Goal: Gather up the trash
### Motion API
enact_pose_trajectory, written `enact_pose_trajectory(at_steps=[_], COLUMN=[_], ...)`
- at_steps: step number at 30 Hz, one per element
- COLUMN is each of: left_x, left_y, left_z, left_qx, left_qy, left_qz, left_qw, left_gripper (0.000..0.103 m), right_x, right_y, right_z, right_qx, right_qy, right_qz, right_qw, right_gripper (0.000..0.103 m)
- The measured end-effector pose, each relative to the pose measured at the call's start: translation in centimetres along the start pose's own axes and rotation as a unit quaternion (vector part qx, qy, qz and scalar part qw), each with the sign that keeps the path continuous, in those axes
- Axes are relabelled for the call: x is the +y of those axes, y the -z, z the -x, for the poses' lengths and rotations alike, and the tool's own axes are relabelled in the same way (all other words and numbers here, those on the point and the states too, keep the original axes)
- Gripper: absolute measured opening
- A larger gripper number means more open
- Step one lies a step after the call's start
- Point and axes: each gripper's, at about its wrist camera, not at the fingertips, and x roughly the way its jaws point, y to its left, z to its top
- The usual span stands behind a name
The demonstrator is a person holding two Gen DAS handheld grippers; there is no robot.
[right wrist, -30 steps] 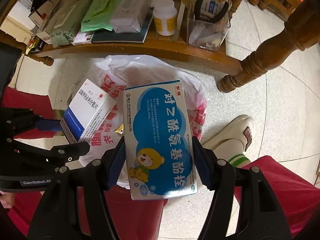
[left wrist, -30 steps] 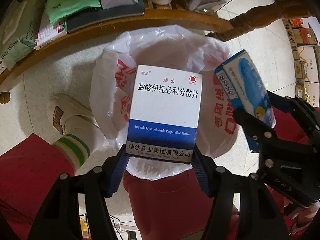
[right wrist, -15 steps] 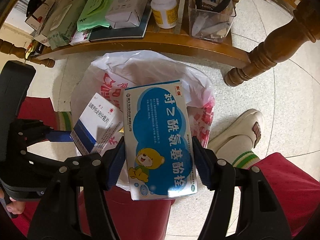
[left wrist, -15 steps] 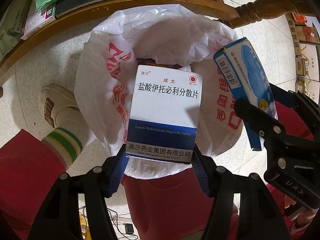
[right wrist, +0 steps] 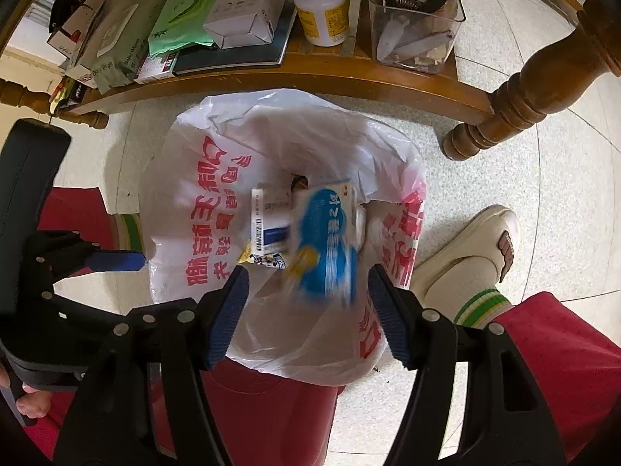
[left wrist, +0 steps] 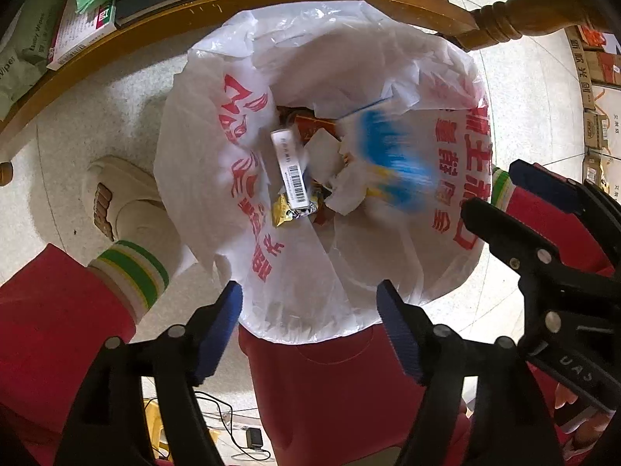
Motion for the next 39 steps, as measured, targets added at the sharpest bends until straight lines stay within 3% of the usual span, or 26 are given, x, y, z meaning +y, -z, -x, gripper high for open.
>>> enact_pose_trajectory(at_steps=[4, 14, 17, 20, 23, 28, 32, 39], left_x=[0.0, -0.4, -0.6, -0.2, -0.3, -1.3, -2.1, -4.4], left_y=[-0.1, 0.7, 1.3, 2.0, 2.7, 4.7, 6.6, 10.4], left_z=[0.2, 1.9, 2.9, 4.5, 5.8, 8.3, 10.2, 14.3], left_qx=[-0.007, -0.042, -0.063, -0.091, -0.113, -0.169, -0.206, -0.286], left_qy=[-0.015, -0.044, -0.053, -0.049, -0.059, -0.099, -0.106, -0.124], left_qz=[0.003, 0.005, 0.01, 0.031, 0.039, 0.043, 0.056, 0.066], left_qw=[0.9999, 0.9981, 0.9966, 0.9942, 0.991, 0.9797, 0.9711, 0.948], left_gripper=[0.077, 0.078, 0.078, 0.078, 0.079, 0.079, 0.079, 0.079], right_x=[-0.3, -0.6, -0.5, -0.2, 0.6, 1.7, 2.1, 3.2], right_y=[0.1, 0.6, 1.0, 1.9, 2.6, 3.8, 5.2, 8.5], right_z=[-0.1, 0.9, 1.7, 2.8, 4.5, 7.7, 10.2, 16.2], right_qx=[0.003, -0.004, -0.01, -0.024, -0.045, -0.091, -0.124, -0.219], right_qy=[-0.001, 0.002, 0.013, 0.03, 0.023, 0.029, 0.03, 0.072], right_qz=[-0.007, -0.024, -0.025, -0.021, -0.015, -0.012, -0.021, -0.019], right_qw=[1.0, 1.0, 1.0, 0.999, 0.999, 0.995, 0.992, 0.973], right_gripper=[0.063, 0.064, 0.064, 0.072, 0.072, 0.072, 0.072, 0.073])
